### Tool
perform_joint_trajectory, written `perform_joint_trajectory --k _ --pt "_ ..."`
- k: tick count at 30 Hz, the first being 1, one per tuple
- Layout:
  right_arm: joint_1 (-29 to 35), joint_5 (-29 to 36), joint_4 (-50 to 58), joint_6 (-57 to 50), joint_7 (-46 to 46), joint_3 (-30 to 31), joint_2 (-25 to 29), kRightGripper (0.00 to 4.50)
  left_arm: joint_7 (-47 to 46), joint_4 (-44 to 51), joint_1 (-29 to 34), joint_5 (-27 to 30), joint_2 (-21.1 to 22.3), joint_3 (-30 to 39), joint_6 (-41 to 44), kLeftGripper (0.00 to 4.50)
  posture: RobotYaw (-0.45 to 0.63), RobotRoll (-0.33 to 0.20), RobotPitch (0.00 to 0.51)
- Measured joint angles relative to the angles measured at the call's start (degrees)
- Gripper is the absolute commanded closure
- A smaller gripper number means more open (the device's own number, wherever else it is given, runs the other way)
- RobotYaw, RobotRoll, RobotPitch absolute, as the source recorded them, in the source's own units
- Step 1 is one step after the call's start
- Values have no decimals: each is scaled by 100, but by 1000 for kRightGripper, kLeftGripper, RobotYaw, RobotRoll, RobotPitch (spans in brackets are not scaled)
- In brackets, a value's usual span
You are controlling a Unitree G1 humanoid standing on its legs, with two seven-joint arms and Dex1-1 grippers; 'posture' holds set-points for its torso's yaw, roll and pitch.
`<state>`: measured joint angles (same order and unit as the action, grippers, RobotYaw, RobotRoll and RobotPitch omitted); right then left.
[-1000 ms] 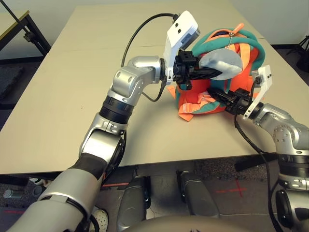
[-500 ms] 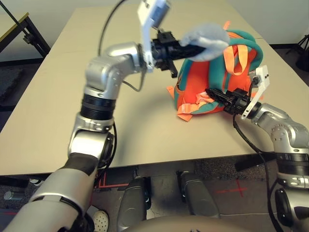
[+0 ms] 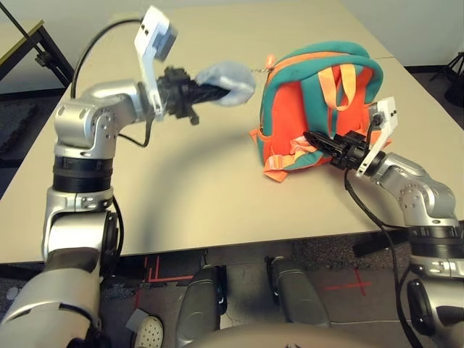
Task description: Put the pencil case into the backpack and zip it.
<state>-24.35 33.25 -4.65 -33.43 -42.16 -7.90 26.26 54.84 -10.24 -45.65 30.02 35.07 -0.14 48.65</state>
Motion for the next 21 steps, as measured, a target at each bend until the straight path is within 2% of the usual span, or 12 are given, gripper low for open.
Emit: perform_joint_trajectory --k 3,10,21 --pt "-15 -25 -11 6 -1 16 -14 3703 71 -288 180 -86 -79 -168 -83 4231 -116 0 121" --pt "-41 -76 -21 6 -1 41 -33 3703 361 -1379 524 -332 -632 -690 -425 4231 -124 0 120" --pt "-56 -96 -62 30 4 40 -96 3703 465 -1865 298 -581 -951 -856 -660 4232 -124 0 121"
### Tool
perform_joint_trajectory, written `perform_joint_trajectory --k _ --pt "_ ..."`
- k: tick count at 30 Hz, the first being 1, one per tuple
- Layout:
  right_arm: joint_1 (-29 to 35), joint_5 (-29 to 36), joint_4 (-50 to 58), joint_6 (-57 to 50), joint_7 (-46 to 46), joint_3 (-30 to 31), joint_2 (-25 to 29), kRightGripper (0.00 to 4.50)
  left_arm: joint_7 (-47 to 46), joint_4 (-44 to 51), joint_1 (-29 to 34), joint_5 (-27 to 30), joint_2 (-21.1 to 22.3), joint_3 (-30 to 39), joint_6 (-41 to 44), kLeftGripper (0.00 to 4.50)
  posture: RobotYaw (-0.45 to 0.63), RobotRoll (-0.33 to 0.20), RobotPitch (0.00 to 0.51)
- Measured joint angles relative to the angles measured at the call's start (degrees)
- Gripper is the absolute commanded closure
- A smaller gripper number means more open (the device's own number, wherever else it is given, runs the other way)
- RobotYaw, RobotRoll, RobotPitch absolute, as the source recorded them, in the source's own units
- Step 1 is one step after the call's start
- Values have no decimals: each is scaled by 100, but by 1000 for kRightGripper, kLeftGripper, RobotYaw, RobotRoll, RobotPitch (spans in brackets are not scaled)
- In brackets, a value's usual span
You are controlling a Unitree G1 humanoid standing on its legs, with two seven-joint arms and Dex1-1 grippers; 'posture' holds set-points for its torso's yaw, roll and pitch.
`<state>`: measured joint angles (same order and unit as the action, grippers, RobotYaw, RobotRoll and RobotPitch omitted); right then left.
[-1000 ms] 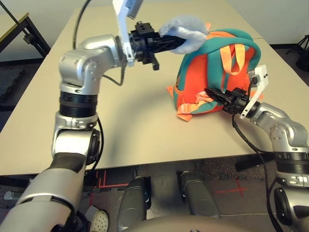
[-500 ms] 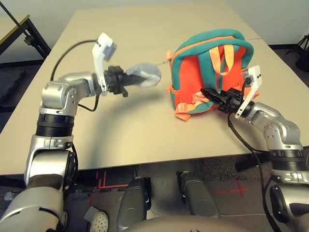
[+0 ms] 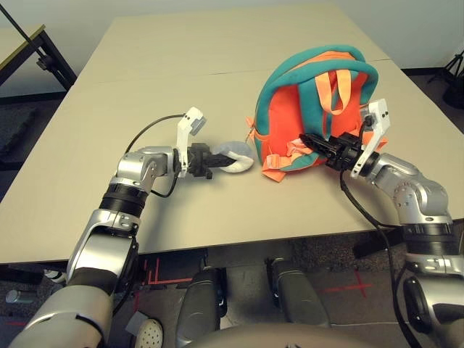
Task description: Put the pencil case into the backpack and zip it.
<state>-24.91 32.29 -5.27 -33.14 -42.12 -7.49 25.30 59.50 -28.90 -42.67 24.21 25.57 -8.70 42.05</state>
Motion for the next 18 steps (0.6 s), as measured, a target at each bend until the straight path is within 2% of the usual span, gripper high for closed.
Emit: perform_joint_trajectory --k 1,4,7,12,17,18 --pt "-11 -8 -12 18 0 -1 -11 3703 -51 -1 -2 1 -8 84 -36 4232 -123 0 121" --pt "-53 -38 -68 46 1 -3 -21 3703 -399 -105 -65 101 -115 597 -162 3172 -122 0 122" --pt "-66 -59 -78 68 3 -1 -24 3703 -691 -74 -174 433 -184 1282 -133 1950 -121 0 124" --pt "-75 -39 -54 75 7 -17 -96 1909 -929 951 92 1025 -187 2045 179 17 -113 0 136" --pt "25 323 283 -281 27 -232 -112 40 -1336 1900 671 1293 -173 2244 569 0 -106 0 147" --pt "95 446 383 -390 31 -296 -81 40 -1399 1989 763 1345 -169 2302 618 0 -106 0 149"
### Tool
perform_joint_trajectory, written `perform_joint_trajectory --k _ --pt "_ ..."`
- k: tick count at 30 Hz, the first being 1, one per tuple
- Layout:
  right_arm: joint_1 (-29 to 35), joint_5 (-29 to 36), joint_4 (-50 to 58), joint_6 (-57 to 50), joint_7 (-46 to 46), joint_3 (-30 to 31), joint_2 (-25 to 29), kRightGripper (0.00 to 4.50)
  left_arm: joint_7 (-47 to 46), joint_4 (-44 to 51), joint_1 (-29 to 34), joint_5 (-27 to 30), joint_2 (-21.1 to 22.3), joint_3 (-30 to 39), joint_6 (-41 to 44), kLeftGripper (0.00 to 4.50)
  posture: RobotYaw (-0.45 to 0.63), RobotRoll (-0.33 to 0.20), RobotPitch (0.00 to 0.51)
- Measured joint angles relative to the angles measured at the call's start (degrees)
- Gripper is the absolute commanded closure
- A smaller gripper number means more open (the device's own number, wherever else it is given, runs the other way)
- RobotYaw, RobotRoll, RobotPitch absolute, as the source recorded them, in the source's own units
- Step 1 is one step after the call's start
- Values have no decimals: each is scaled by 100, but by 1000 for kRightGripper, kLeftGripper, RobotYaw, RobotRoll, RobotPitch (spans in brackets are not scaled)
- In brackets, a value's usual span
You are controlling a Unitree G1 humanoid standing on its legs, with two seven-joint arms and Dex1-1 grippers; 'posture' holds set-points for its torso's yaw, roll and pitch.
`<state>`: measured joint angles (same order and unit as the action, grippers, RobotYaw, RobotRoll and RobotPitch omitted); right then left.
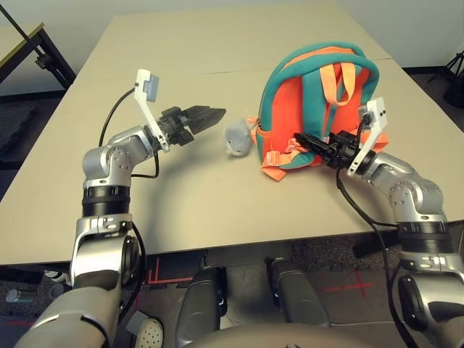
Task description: Put the pencil case into the backpack and zip it.
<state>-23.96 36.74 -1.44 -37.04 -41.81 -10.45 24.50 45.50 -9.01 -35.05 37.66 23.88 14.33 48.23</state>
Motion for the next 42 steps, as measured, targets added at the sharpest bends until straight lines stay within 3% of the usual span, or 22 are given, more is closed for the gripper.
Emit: perform_joint_trajectory --k 13,19,23,31,42 --pt "907 1584 1223 -1428 82 -1279 940 40 -640 807 582 387 33 297 387 0 -127 0 159" --pt "1261 1903 1284 -1588 164 -1906 1355 40 -807 823 676 442 211 557 401 0 -132 0 161" --pt "1338 1610 1026 -1192 477 -2055 1338 40 -963 839 855 447 208 753 195 0 -127 0 169" --pt "790 3 -460 966 1786 -2162 712 40 -1871 586 1097 -112 49 1120 -1308 0 -100 0 175" --pt "200 -570 -1894 2646 2300 -2233 545 40 -3078 -594 1105 -1056 49 1636 -3273 0 -87 0 170"
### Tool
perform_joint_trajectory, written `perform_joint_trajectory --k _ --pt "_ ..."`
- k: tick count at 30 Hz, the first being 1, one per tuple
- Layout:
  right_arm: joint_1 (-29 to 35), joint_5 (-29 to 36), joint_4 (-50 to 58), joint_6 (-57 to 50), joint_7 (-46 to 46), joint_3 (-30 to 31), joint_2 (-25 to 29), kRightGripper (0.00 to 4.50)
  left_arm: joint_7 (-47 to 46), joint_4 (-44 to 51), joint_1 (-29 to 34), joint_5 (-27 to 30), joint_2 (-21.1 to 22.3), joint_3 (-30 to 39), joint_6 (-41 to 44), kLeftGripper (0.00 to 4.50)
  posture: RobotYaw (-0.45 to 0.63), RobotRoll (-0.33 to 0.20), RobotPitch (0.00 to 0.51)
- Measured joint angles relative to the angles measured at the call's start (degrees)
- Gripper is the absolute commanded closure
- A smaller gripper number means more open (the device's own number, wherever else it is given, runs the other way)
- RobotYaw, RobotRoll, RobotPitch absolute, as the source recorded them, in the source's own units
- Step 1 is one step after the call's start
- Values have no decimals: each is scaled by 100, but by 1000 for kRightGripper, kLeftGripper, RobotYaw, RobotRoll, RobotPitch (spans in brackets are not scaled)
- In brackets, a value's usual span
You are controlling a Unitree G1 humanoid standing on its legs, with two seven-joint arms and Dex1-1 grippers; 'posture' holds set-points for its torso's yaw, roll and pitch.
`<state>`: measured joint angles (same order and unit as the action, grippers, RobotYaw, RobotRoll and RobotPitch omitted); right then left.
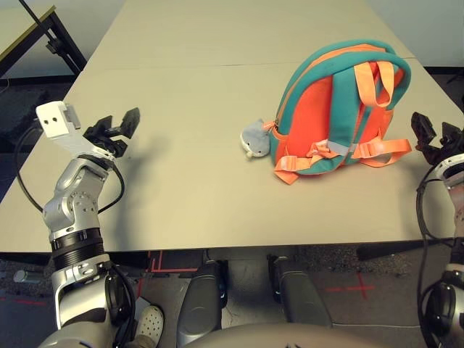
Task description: Put the pencil case into the backpack and zip it.
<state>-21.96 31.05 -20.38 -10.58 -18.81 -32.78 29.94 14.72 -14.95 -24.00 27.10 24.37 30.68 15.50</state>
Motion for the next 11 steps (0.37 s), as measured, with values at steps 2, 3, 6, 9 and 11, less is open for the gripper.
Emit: perform_joint_trajectory --k 2,3,6,9,11 --pt "-14 -47 -76 143 9 5 -25 40 -84 -102 -1 -45 4 16 -183 0 -83 0 170" --pt "-28 -57 -124 201 8 8 -31 40 -95 -151 0 -57 13 16 -243 0 -82 0 170" --pt "-35 -98 -258 375 9 11 -32 40 -136 -205 0 -94 32 14 -363 0 -80 0 168" --pt "-35 -115 -381 532 -5 21 -31 40 -136 -209 0 -99 45 1 -431 0 -81 0 167" --pt "-30 -161 -469 594 -13 24 -31 40 -136 -245 -1 -105 55 -9 -463 0 -86 0 163"
